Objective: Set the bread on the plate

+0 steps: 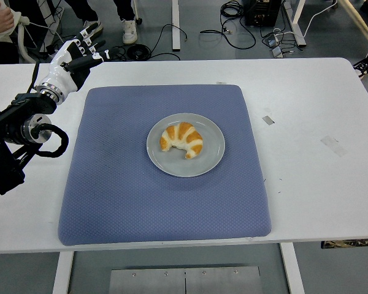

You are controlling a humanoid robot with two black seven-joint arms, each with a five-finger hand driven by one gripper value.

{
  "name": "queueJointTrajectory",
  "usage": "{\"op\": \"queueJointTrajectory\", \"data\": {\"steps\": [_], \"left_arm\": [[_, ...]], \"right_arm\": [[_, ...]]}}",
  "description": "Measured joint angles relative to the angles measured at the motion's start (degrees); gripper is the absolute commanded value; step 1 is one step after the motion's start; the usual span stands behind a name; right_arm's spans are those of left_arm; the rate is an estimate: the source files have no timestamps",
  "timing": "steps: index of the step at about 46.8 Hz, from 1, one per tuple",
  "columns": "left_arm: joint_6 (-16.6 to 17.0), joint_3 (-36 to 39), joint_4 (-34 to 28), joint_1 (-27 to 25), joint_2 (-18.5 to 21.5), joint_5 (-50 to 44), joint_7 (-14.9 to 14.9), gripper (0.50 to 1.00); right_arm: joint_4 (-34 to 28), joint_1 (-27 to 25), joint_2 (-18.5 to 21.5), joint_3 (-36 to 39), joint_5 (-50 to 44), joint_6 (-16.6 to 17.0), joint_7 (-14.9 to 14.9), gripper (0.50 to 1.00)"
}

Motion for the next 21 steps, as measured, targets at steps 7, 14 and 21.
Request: {"op": "queueJointTrajectory", "data": {"steps": [7, 14, 21], "left_arm": [[0.1, -5.1, 0.0, 2.3, -1.2, -1.0, 0.0, 0.983], [0.1, -6.0, 0.0, 3.5, -2.2, -1.0, -0.1, 0.983], [0.1, -6.1, 0.0, 3.9, -2.4, -1.0, -0.1, 0.983]], "right_arm": [[0.0, -0.1, 0.0, 0.0, 0.0, -0.1, 0.0, 1.0], [0.0, 0.0, 0.0, 0.0, 0.0, -0.1, 0.0, 1.0], [0.0, 0.0, 0.0, 0.0, 0.0, -0.1, 0.0, 1.0]]}}
